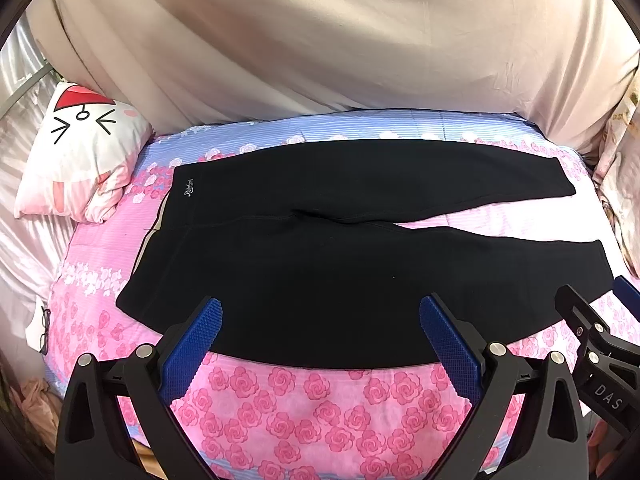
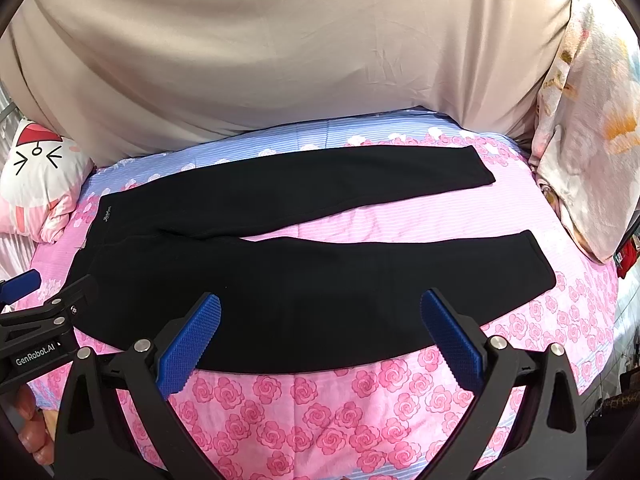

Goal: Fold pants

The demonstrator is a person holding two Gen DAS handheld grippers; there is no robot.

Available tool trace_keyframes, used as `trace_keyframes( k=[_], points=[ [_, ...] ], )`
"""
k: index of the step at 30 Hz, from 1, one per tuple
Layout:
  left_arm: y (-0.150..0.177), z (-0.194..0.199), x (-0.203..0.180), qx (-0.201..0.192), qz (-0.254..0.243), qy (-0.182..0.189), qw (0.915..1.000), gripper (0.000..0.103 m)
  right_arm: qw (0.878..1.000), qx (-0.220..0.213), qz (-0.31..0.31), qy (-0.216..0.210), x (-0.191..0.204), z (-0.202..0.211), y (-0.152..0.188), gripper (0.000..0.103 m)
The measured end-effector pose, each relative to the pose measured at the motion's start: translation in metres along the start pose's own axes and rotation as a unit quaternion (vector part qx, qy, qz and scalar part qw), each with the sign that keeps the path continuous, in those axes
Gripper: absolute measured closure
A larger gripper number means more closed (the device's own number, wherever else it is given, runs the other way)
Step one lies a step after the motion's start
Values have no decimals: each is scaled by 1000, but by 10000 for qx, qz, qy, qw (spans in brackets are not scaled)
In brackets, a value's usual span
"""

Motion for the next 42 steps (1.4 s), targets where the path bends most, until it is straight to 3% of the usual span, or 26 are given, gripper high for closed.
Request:
trace_keyframes(
  k=[29, 42],
  points=[
    [-7, -13, -4, 78, -119, 157, 9998, 5, 9999, 92, -56, 87, -4, -11, -2, 5],
    [-15, -17, -7, -193, -331, 135, 9992, 5, 9997, 179, -56, 176, -2, -19, -5, 5]
  ],
)
Point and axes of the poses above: each gripper's, at about its wrist camera, not at the fingertips, and z roughly against the way its jaws point, x to its left, y to its underside, the point moved 5 cm from there along -z, roughly the way its jaws point, and after that the axes turned 9 degrees about y, right-handed, at the moved point
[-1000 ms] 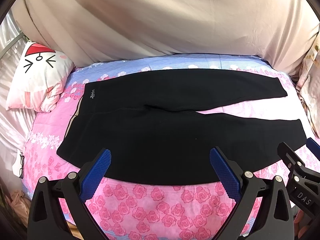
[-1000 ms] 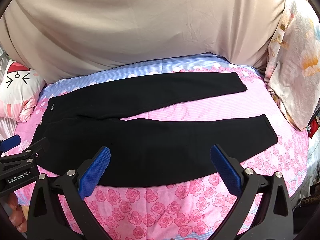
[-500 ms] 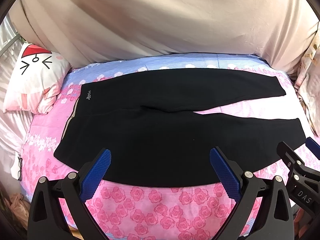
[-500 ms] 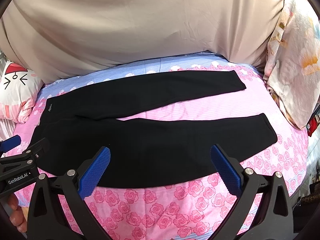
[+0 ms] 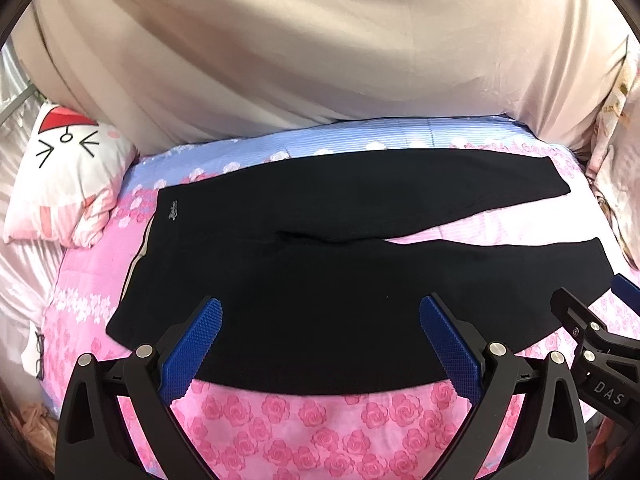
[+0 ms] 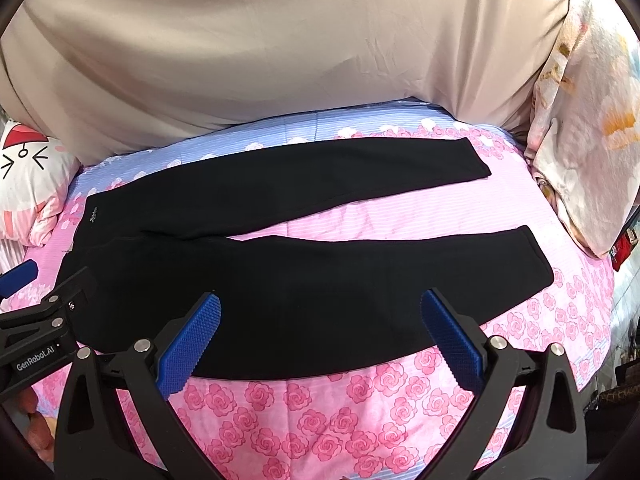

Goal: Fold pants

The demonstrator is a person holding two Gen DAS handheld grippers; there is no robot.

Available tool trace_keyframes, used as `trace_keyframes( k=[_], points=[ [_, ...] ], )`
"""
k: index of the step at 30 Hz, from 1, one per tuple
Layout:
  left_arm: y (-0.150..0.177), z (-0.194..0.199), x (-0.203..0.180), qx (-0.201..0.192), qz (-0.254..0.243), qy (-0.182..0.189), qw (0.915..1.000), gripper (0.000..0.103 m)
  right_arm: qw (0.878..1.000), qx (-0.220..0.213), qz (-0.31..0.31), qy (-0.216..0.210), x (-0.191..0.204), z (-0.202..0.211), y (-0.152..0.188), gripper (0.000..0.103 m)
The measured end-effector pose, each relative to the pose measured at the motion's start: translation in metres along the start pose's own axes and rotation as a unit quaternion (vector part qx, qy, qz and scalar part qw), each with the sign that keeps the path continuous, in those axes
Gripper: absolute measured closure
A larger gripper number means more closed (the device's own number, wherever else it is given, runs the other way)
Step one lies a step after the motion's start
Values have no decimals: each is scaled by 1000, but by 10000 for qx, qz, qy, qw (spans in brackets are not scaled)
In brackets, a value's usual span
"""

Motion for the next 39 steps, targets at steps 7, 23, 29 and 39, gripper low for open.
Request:
trace_keyframes(
  k=[7, 23, 29, 39],
  points=[
    [-4, -9, 0, 71, -84, 23, 9999, 5, 9999, 84, -42, 96, 1, -6, -1, 5],
    [-2, -20, 8, 195, -355, 358, 9985, 5, 9977, 303, -289, 524, 4, -7, 9, 5],
    [0, -22, 14, 126, -440, 417, 9981, 5, 9967, 278, -340, 689, 6, -2, 10, 5],
    [-12, -58, 30, 448, -58, 431, 9980, 5, 9955, 26, 73, 941, -53, -58, -45, 5]
  ],
)
Point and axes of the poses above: each gripper's, at about its wrist camera, not at the fingertips, and z roughly against the way its jaws point, x to its left, y to its underside, the point moved 5 cm from there along -z, roughly the way its jaws point, and after that the axes turned 9 degrees about y, right-handed, at the moved point
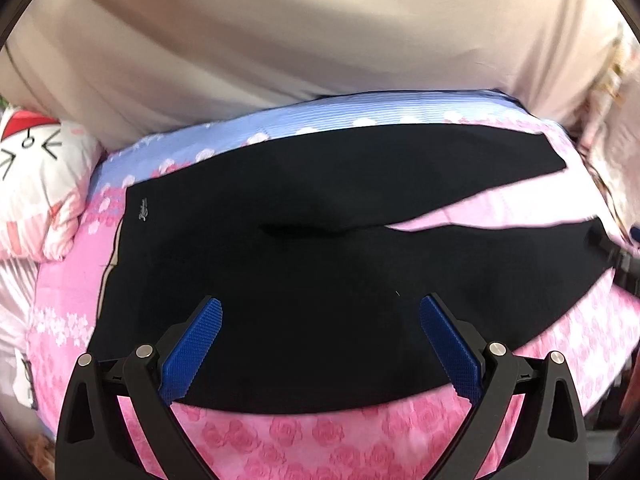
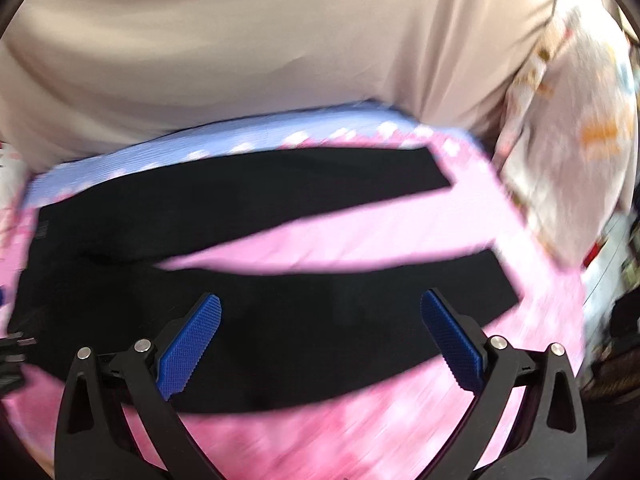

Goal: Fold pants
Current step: 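Grasp the waistband of the black pants with both grippers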

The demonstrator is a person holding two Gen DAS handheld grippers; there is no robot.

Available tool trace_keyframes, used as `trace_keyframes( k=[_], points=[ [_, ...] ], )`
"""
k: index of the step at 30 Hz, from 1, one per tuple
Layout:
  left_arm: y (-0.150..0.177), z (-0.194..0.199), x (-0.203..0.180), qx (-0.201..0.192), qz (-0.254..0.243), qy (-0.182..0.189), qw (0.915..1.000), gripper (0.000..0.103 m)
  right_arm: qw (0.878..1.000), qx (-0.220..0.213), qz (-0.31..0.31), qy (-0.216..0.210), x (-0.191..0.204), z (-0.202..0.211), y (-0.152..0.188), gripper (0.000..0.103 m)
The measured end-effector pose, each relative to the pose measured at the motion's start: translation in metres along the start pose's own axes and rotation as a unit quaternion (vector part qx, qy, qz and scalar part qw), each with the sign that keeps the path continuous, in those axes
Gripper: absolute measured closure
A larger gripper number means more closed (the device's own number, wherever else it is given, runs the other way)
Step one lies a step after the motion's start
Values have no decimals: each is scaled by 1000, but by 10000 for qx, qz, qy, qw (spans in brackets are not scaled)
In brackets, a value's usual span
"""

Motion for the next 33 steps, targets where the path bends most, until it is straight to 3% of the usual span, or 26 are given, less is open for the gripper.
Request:
trace_keyframes(
  k=[2, 5, 7, 9, 12, 16, 18, 23, 24, 26, 27, 33],
  points=[
    [-14, -15, 16, -21, 388, 113, 9992, 5, 9997, 173, 37, 145, -35, -62, -35, 5],
    [-39, -46, 51, -54, 843, -193, 9962, 5, 9990, 401, -202, -78, -85, -154, -91, 5],
    [-54, -70, 78, 74, 1128, -362, 9929, 5, 9986, 525, -92, 29, -109, -217, -126, 5],
    [-63, -84, 99, 135, 1301, -609, 9895, 5, 9980, 638, 28, 21, -125, -270, -151, 6],
    [-71, -100, 120, 284, 1382, -989, 9851, 5, 9964, 753, -160, -361, -143, -319, -168, 7],
    [-73, -106, 134, 237, 1523, -1094, 9820, 5, 9922, 902, -153, -851, -152, -353, -170, 10],
    [-74, -108, 138, 218, 1567, -1010, 9822, 5, 9885, 1000, 31, -1138, -148, -364, -166, 30],
    [-73, -122, 158, 344, 1635, -966, 9812, 5, 9875, 768, 298, -1344, -142, -372, -168, 33],
    [-73, -124, 166, 355, 1682, -966, 9804, 5, 9874, 726, 296, -1372, -142, -373, -170, 51],
    [-76, -126, 188, 352, 1785, -1018, 9780, 5, 9851, 639, 334, -1562, -138, -374, -178, 75],
    [-79, -127, 205, 342, 1838, -1087, 9763, 5, 9838, 629, 367, -1636, -134, -372, -179, 81],
    [-105, -137, 311, 400, 1907, -1615, 9675, 5, 9879, 540, 541, -1353, -117, -365, -178, 83]
  ],
)
Point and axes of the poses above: each gripper's, at about its wrist camera, not at the fingertips, and z roughly against the way its jaws point, x to its left, y to its underside, the point moved 5 cm from there along -z, roughly the way its jaws point, and after that the axes turned 9 degrees about y, right-handed, at the moved point
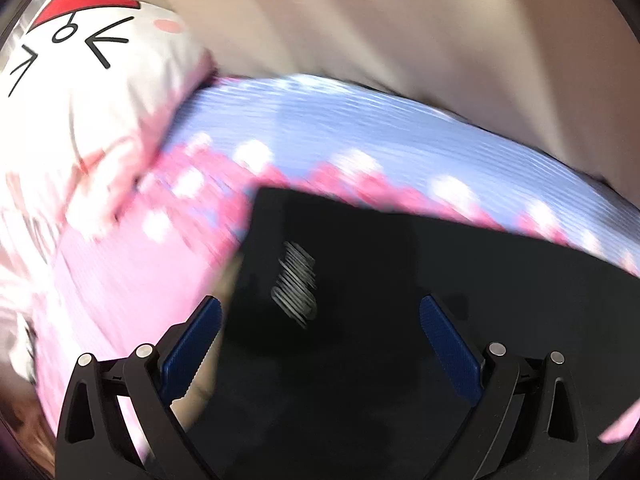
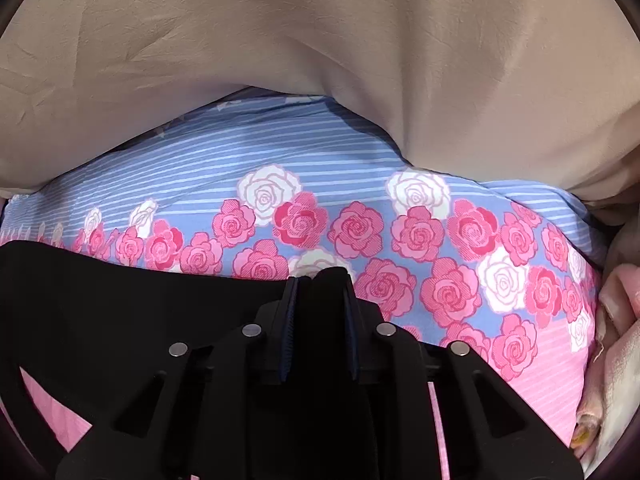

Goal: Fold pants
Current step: 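Grasp the waistband of the black pants with both grippers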

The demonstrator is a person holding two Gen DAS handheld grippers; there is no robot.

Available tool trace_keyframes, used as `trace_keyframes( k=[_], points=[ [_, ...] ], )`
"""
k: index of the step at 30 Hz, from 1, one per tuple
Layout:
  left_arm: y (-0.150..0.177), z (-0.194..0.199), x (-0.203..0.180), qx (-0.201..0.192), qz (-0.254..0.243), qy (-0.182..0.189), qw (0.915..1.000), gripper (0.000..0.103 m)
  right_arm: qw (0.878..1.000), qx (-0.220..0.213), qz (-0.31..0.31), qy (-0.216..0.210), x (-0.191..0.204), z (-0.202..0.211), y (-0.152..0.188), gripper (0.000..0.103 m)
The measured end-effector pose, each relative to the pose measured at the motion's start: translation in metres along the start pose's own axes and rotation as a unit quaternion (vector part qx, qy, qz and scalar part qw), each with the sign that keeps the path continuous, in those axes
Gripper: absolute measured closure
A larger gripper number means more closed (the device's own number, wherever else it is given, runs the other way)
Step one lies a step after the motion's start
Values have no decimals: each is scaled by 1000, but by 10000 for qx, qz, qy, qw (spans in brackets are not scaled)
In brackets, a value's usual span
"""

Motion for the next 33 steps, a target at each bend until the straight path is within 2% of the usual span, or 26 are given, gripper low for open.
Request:
trace_keyframes(
  k=[2, 5, 7, 8, 9, 10, 11, 12, 14, 15, 18, 19, 20, 21, 23, 24, 26, 27, 28, 29, 30, 31, 33],
  points=[
    [-17, -16, 18, 115, -41, -74, 9999, 5, 9999, 3, 15, 113, 5, 1, 2, 83],
    [-35, -46, 32, 393, -162, 109, 9990, 7, 9997, 25, -86, 233, 17, 3, 1, 82],
    [-40, -65, 32, 543, -319, 201, 9978, 14, 9994, 21, -188, 303, 26, 0, 0, 81],
    [-42, -72, 30, 546, -329, 455, 9969, 26, 9991, 20, -235, 350, 34, 2, 1, 80],
    [-45, -71, 29, 463, -270, 722, 9959, 53, 9986, 40, -306, 419, 36, 2, 1, 80],
    [-48, -69, 28, 503, -137, 1051, 9931, 61, 9983, 60, -349, 469, 38, 3, 1, 80],
    [-48, -65, 27, 558, -88, 1178, 9914, 75, 9978, 77, -395, 533, 40, 6, 0, 82],
    [-48, -61, 26, 531, -140, 1202, 9912, 78, 9976, 60, -420, 548, 43, 11, -1, 83],
    [-47, -33, 23, 210, -418, 1272, 9908, 80, 9972, -143, -425, 594, 55, 31, -5, 84],
    [-48, -19, 24, 45, -378, 1425, 9891, 80, 9969, -314, -440, 565, 60, 48, -9, 84],
    [-43, 52, 37, -679, -189, 2264, 9715, 80, 9939, -940, -502, 298, 70, 111, -18, 85],
    [-32, 86, 41, -910, -263, 2606, 9608, 80, 9920, -1154, -468, 194, 72, 134, -18, 85],
    [-25, 106, 42, -1018, -350, 2746, 9555, 80, 9896, -1373, -423, 48, 72, 159, -15, 85],
    [-8, 136, 45, -1167, -528, 2965, 9464, 80, 9861, -1618, -348, -124, 76, 194, -7, 85],
    [18, 171, 50, -1257, -749, 3087, 9398, 83, 9831, -1809, -143, -254, 75, 237, 16, 85],
    [35, 184, 57, -1243, -788, 3142, 9379, 88, 9833, -1799, -14, -269, 75, 258, 38, 85],
    [79, 197, 77, -959, -659, 3153, 9418, 92, 9886, -1492, 119, -171, 64, 267, 83, 84],
    [96, 194, 83, -788, -643, 3072, 9462, 92, 9932, -1152, 166, -70, 53, 259, 109, 84],
    [126, 182, 91, -438, -648, 2829, 9560, 92, 9972, -732, 159, 30, 46, 245, 139, 84],
    [146, 170, 95, -148, -632, 2699, 9607, 91, 9989, -445, 132, 98, 39, 235, 160, 84],
    [168, 151, 98, 198, -623, 2482, 9665, 91, 9998, 46, 97, 192, 32, 214, 193, 84],
    [185, 134, 102, 486, -586, 2359, 9688, 91, 9992, 316, 80, 252, 25, 201, 212, 84],
    [210, 112, 104, 781, -427, 2161, 9723, 91, 9960, 806, -92, 373, 18, 174, 250, 83]
  ],
)
Point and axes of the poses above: each gripper's, at about its wrist camera, not at the fingertips, and z roughly against the way its jaws point, x to its left, y to its underside, the point moved 5 cm from there along -z, roughly the way its jaws point, and after that the axes turned 9 degrees about y, right-handed, at the moved point
